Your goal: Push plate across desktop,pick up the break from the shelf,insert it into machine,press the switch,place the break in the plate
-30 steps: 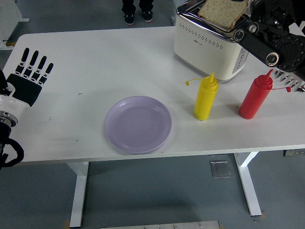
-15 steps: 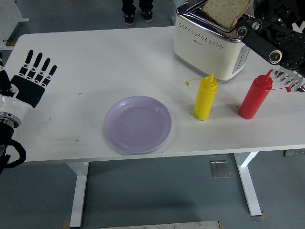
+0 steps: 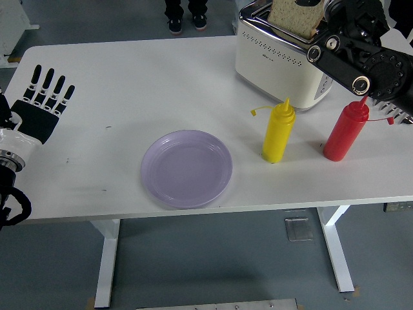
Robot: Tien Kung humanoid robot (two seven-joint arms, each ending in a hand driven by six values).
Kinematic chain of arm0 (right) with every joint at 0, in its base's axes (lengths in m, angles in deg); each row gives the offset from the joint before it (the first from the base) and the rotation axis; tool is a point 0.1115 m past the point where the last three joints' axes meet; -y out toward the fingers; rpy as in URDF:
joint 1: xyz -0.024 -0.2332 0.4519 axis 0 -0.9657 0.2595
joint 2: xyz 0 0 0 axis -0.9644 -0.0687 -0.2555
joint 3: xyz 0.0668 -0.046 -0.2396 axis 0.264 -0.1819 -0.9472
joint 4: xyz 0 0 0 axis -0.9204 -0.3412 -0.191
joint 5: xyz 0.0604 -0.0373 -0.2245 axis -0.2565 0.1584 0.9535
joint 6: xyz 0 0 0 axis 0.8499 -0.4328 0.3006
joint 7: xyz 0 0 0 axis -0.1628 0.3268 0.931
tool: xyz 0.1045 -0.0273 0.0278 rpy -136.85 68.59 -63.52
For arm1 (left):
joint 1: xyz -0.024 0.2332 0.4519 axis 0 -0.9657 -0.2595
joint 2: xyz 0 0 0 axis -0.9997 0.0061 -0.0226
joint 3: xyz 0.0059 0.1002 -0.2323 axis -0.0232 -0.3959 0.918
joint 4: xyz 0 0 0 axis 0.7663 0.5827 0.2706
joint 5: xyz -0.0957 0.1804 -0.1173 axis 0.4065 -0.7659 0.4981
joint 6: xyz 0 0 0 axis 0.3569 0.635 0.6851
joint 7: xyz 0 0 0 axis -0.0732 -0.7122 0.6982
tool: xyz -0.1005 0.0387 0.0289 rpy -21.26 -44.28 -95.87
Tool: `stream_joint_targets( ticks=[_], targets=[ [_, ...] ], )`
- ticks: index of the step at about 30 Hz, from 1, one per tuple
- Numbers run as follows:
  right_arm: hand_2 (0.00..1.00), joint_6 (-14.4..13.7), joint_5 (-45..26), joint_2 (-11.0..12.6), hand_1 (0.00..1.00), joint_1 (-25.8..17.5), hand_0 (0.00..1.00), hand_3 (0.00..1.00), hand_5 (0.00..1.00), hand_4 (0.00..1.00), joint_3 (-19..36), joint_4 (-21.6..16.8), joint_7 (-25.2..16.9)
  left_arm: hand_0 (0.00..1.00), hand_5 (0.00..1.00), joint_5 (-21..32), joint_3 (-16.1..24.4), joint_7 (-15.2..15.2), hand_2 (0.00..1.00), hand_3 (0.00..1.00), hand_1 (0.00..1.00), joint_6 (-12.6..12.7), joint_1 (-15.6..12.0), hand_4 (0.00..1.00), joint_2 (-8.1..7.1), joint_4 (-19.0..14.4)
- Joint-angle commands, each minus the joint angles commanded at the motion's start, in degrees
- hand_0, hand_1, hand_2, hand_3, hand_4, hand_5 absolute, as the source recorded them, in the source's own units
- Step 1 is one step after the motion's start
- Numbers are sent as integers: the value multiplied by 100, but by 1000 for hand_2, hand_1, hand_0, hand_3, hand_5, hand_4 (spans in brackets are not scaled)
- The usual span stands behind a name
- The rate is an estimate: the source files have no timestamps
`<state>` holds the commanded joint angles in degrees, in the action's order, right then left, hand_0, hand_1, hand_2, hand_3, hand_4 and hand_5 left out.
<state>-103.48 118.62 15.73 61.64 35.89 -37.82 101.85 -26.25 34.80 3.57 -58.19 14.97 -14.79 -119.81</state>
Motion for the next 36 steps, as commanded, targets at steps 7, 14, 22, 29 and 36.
stream_joint_targets(
  ticks=[7, 14, 22, 29, 36],
  targets=[
    [515, 78, -102, -86, 493, -13, 427, 493, 2, 224, -73, 90, -20, 807, 998, 329, 41, 148, 710, 686, 755, -48, 12, 816, 0, 21],
    [594, 198, -228, -105, 542, -73, 442, 557, 2, 391, -126, 137, -69, 806, 998, 675, 86, 281, 710, 687, 754, -94, 18, 817, 9, 71],
    [627, 380, -284, -117, 556, -150, 452, 575, 8, 418, -178, 151, -106, 804, 998, 871, 107, 343, 709, 688, 752, -102, 3, 816, 27, 110],
    [668, 503, -274, -117, 571, -181, 458, 629, 55, 468, -183, 186, -127, 803, 998, 926, 110, 372, 709, 688, 750, -103, -3, 817, 37, 140],
    [704, 690, -248, -116, 576, -212, 462, 691, 106, 519, -178, 226, -169, 803, 998, 957, 117, 423, 709, 689, 750, -109, -16, 819, 46, 171]
  ],
)
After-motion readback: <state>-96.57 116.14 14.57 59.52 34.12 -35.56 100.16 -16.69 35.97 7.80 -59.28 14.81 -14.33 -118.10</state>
